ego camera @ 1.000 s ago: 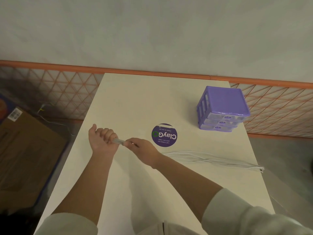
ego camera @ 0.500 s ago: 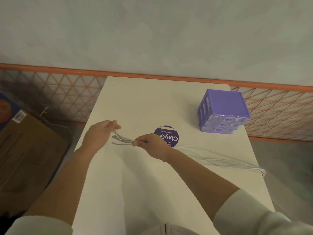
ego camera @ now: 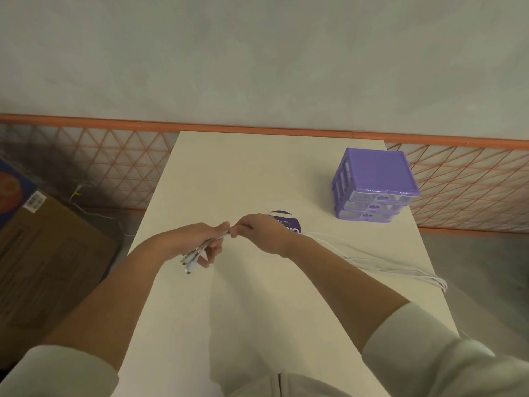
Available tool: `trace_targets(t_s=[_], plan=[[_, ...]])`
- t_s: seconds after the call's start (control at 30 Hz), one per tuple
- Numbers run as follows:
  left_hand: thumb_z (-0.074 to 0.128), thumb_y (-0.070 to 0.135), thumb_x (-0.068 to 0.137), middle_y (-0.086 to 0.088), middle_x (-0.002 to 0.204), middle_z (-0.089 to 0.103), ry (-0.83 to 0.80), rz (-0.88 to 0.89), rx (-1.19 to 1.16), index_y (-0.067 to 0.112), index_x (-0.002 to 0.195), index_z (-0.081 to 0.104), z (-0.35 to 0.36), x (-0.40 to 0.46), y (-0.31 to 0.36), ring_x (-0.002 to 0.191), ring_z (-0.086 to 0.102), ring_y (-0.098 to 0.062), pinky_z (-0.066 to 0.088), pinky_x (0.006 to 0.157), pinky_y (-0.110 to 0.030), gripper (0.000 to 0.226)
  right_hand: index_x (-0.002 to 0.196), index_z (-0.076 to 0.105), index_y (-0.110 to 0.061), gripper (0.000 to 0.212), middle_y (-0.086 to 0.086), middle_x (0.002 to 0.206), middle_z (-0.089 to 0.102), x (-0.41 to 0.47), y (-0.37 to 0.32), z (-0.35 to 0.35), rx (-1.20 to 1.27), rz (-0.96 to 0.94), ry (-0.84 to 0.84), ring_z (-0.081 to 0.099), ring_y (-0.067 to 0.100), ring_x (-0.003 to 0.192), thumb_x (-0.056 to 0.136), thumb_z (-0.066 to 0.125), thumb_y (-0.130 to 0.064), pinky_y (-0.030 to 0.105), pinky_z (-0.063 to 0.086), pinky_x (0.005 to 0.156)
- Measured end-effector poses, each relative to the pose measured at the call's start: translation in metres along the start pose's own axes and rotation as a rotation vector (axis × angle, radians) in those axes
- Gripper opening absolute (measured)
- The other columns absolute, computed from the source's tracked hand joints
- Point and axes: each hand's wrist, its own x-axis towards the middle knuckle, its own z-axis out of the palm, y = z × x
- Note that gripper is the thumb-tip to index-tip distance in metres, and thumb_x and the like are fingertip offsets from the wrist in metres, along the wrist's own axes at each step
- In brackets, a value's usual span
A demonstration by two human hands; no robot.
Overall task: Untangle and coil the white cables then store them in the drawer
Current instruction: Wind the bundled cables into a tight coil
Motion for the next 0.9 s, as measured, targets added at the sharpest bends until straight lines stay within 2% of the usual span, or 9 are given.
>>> trace_targets(t_s=[0.13, 0.23, 0.33, 0.4, 0.47, 0.53, 0.67, 0.77, 0.9], plan=[[0.056, 0.072, 0.075, 0.000, 0.059, 0.025, -0.069, 0.118, -0.264, 0.019, 0.060, 0.038, -0.007, -0.005, -0.007, 0.046, 0.030, -0.014, 0.052, 0.063, -0.025, 0.058, 0.091, 0.065, -0.017, 0.042, -0.005, 0.079, 0.055, -0.002, 0.001, 0.001, 0.066, -0.010, 0.053, 0.050, 0.014, 0.070, 0.100, 0.042, -0.051, 0.029, 0.041, 0.065], [0.072, 0.076, 0.058, 0.005, 0.059, 0.021, -0.006, 0.112, -0.450, 0.022, 0.058, 0.042, -0.017, -0.005, -0.014, 0.046, 0.017, -0.009, 0.032, 0.044, -0.018, 0.062, 0.074, 0.055, -0.022, 0.057, -0.003, 0.071, 0.054, -0.011, 0.016, 0.000, 0.070, 0.117, 0.154, 0.053, 0.021, 0.066, 0.094, 0.028, -0.068, 0.037, 0.047, 0.065], [0.067, 0.062, 0.074, 0.006, 0.057, 0.022, -0.007, 0.086, -0.563, 0.019, 0.060, 0.048, -0.014, 0.000, -0.021, 0.044, 0.017, -0.006, 0.021, 0.038, -0.017, 0.050, 0.067, 0.049, -0.026, 0.058, -0.002, 0.066, 0.050, -0.018, 0.032, 0.001, -0.056, 0.189, 0.180, 0.049, 0.021, 0.060, 0.095, 0.020, -0.068, 0.033, 0.042, 0.057], [0.054, 0.049, 0.086, 0.006, 0.058, 0.021, -0.004, 0.092, -0.674, 0.016, 0.064, 0.047, -0.008, 0.006, -0.024, 0.042, 0.017, -0.004, 0.015, 0.037, -0.017, 0.040, 0.101, 0.062, -0.027, 0.054, 0.000, 0.080, 0.057, -0.018, 0.043, 0.001, -0.298, 0.175, 0.153, 0.056, 0.023, 0.068, 0.100, 0.017, -0.057, 0.029, 0.041, 0.053], [0.050, 0.043, 0.089, 0.007, 0.057, 0.021, 0.020, 0.105, -0.798, 0.015, 0.068, 0.044, -0.004, 0.010, -0.027, 0.040, 0.018, -0.003, 0.014, 0.037, -0.017, 0.036, 0.127, 0.054, -0.030, 0.049, 0.004, 0.093, 0.060, -0.023, 0.057, -0.002, -0.412, 0.232, 0.137, 0.062, 0.028, 0.083, 0.104, 0.016, -0.048, 0.033, 0.051, 0.066], [0.050, 0.042, 0.089, 0.007, 0.055, 0.022, 0.047, 0.094, -0.901, 0.015, 0.069, 0.044, -0.005, 0.011, -0.033, 0.038, 0.020, -0.002, 0.015, 0.035, -0.016, 0.034, 0.120, 0.059, -0.025, 0.056, 0.005, 0.088, 0.058, -0.035, 0.075, -0.008, -0.408, 0.353, 0.137, 0.063, 0.030, 0.085, 0.103, 0.014, -0.053, 0.036, 0.053, 0.078], [0.043, 0.042, 0.096, 0.008, 0.055, 0.023, 0.066, 0.101, -1.003, 0.015, 0.072, 0.046, 0.001, 0.015, -0.042, 0.038, 0.022, -0.002, 0.017, 0.034, -0.015, 0.036, 0.086, 0.059, -0.021, 0.068, 0.000, 0.068, 0.054, -0.050, 0.101, -0.007, -0.304, 0.457, 0.212, 0.055, 0.024, 0.064, 0.094, 0.010, -0.068, 0.031, 0.044, 0.063], [0.040, 0.043, 0.098, 0.007, 0.057, 0.024, 0.061, 0.139, -1.111, 0.016, 0.074, 0.045, 0.010, 0.019, -0.040, 0.040, 0.023, -0.003, 0.021, 0.036, -0.013, 0.036, 0.094, 0.055, -0.025, 0.056, -0.005, 0.070, 0.056, -0.053, 0.105, -0.004, -0.276, 0.303, 0.289, 0.056, 0.024, 0.072, 0.095, 0.019, -0.068, 0.032, 0.040, 0.062], [0.039, 0.043, 0.099, 0.007, 0.056, 0.024, 0.067, 0.142, -1.001, 0.017, 0.073, 0.047, 0.006, 0.014, -0.037, 0.038, 0.024, -0.004, 0.049, 0.053, -0.018, 0.038, 0.108, 0.050, -0.027, 0.041, -0.004, 0.082, 0.064, -0.058, 0.111, -0.013, -0.421, 0.148, 0.273, 0.059, 0.025, 0.077, 0.099, 0.025, -0.059, 0.034, 0.043, 0.065]])
